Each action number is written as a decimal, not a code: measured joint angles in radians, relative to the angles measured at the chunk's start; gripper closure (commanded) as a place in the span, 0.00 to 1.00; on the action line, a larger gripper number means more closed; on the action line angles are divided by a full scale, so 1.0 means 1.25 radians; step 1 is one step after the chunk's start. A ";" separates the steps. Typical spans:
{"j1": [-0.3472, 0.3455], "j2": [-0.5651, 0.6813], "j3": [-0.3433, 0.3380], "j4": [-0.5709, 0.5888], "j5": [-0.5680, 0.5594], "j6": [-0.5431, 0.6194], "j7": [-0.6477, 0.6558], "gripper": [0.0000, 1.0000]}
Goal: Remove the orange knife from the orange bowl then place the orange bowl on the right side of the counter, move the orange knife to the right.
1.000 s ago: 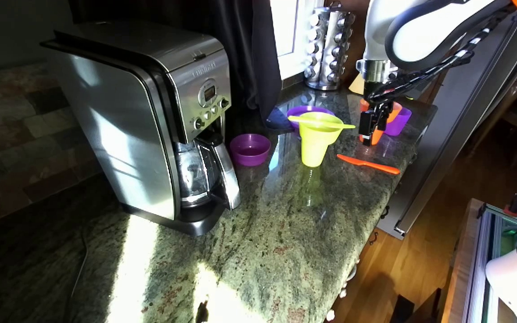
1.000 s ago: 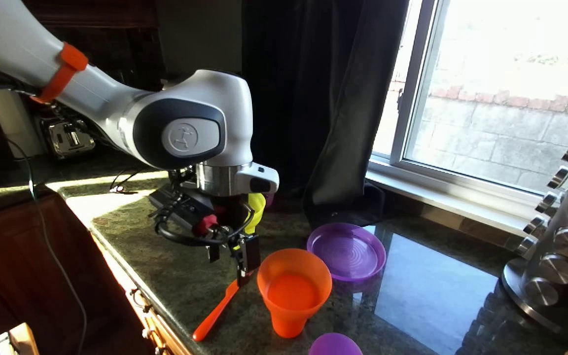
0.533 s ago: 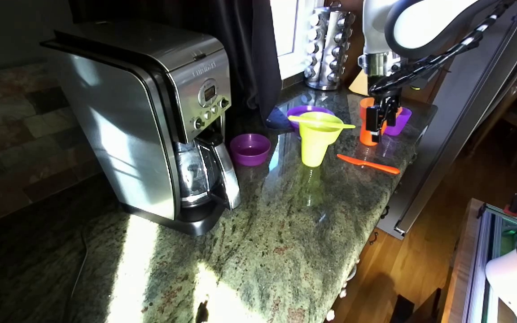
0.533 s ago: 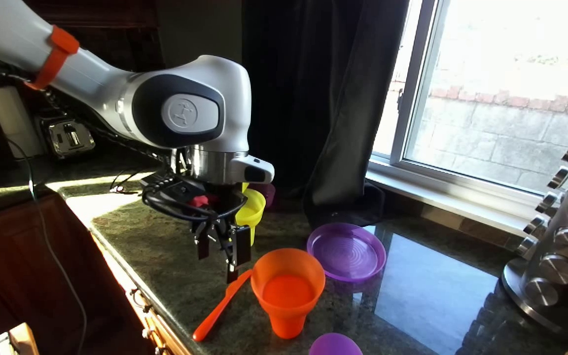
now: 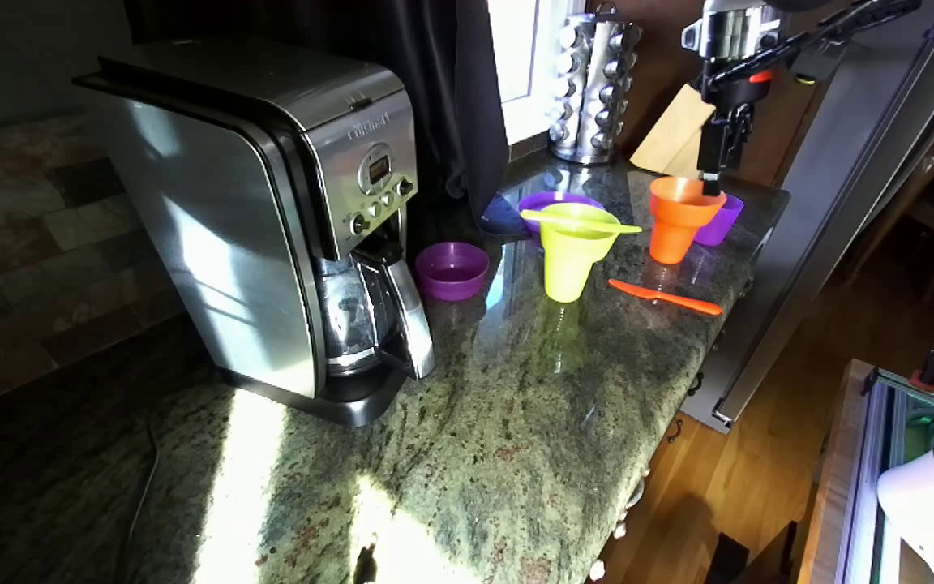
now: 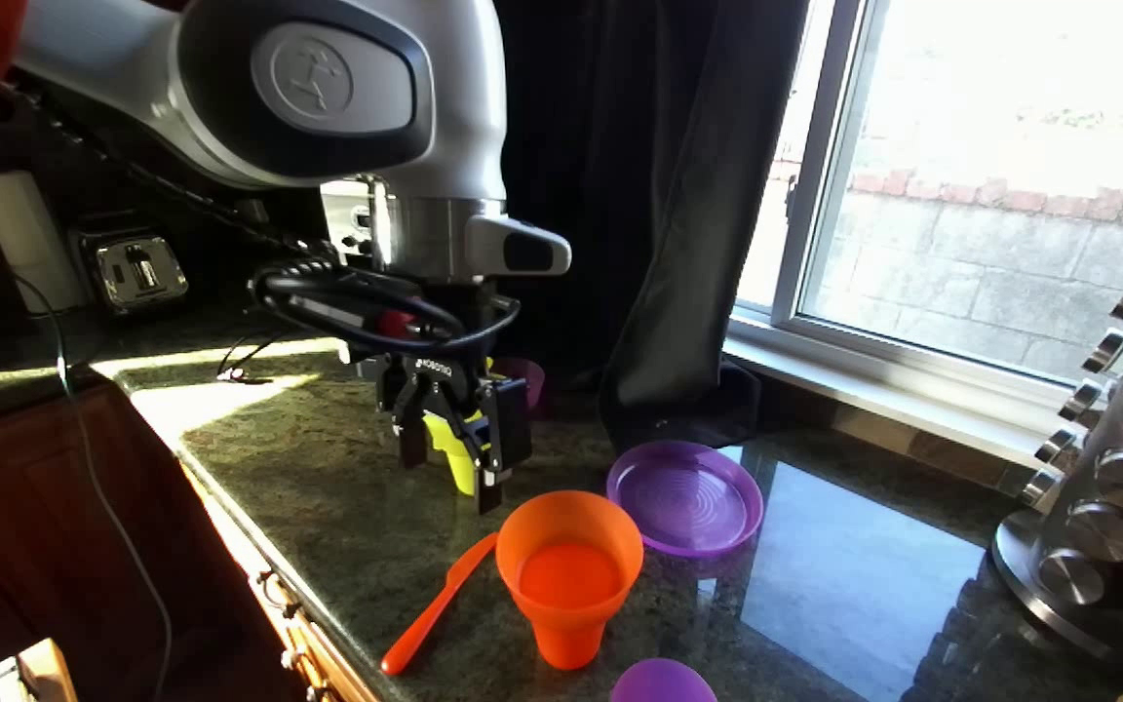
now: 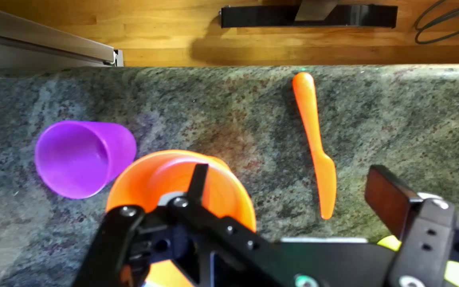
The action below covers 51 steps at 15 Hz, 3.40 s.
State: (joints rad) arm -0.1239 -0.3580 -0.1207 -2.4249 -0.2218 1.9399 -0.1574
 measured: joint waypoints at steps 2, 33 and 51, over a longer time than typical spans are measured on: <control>-0.010 -0.018 -0.022 0.016 -0.008 0.000 -0.054 0.00; -0.001 0.169 -0.071 0.040 0.095 0.189 -0.264 0.91; -0.004 0.108 -0.059 0.055 0.023 0.197 -0.268 0.99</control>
State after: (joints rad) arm -0.1284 -0.2232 -0.1940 -2.3563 -0.1927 2.1859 -0.4928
